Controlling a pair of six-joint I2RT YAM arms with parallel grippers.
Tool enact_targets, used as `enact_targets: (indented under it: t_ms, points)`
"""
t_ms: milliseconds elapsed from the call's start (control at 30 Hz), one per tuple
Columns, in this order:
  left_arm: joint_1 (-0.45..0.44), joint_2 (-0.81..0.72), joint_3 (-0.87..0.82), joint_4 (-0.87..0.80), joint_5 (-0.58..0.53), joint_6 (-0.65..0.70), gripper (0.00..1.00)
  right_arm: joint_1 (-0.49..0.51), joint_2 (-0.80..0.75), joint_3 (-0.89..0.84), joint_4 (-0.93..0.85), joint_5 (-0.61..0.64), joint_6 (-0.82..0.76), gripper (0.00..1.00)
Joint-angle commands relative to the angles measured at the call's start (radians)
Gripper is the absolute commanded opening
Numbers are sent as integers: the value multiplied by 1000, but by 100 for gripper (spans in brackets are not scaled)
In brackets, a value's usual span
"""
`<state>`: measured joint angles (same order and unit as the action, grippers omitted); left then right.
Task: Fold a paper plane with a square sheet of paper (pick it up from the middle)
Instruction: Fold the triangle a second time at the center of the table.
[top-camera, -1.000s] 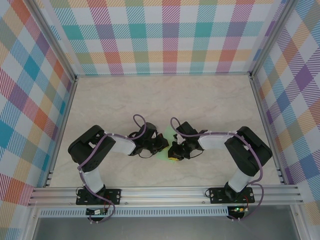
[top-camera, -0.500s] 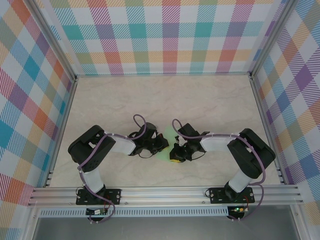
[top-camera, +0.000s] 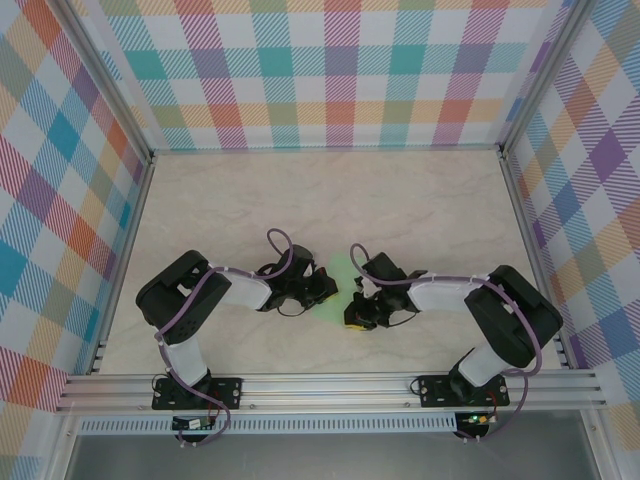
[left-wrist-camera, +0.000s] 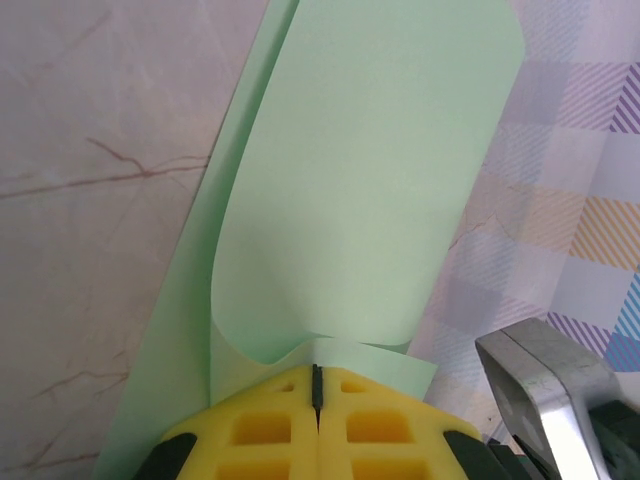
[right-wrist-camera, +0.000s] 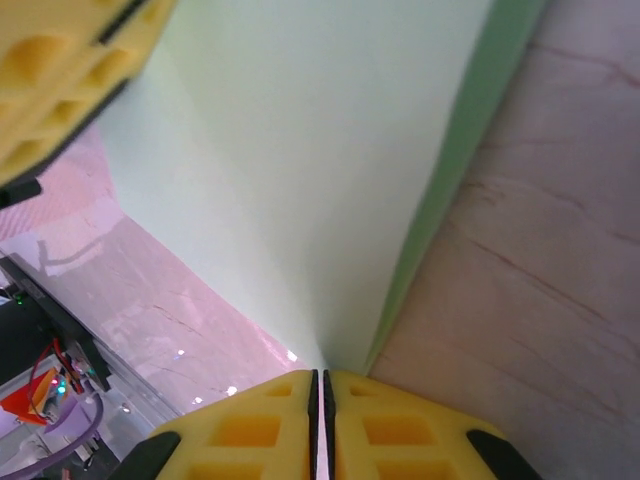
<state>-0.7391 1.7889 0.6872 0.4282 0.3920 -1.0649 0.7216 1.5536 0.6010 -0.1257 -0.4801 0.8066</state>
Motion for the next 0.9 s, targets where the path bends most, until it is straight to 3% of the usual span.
enact_targets:
  t_ms: [0, 200, 500, 767, 867]
  points:
    - [-15, 10, -8, -98, -2, 17, 0, 7, 24, -32, -38, 30, -15, 13]
    - [-16, 3, -11, -100, -3, 17, 0, 7, 51, -45, -84, 66, -5, 12]
    - [-16, -7, -14, -104, -6, 20, 0, 7, -138, 31, -135, 56, 1, 14]
    - [-19, -11, -9, -106, -7, 19, 0, 8, -11, 102, 34, 23, 95, 13]
    - [-20, -8, -3, -109, -6, 20, 0, 7, 32, 106, 8, 59, 84, 13]
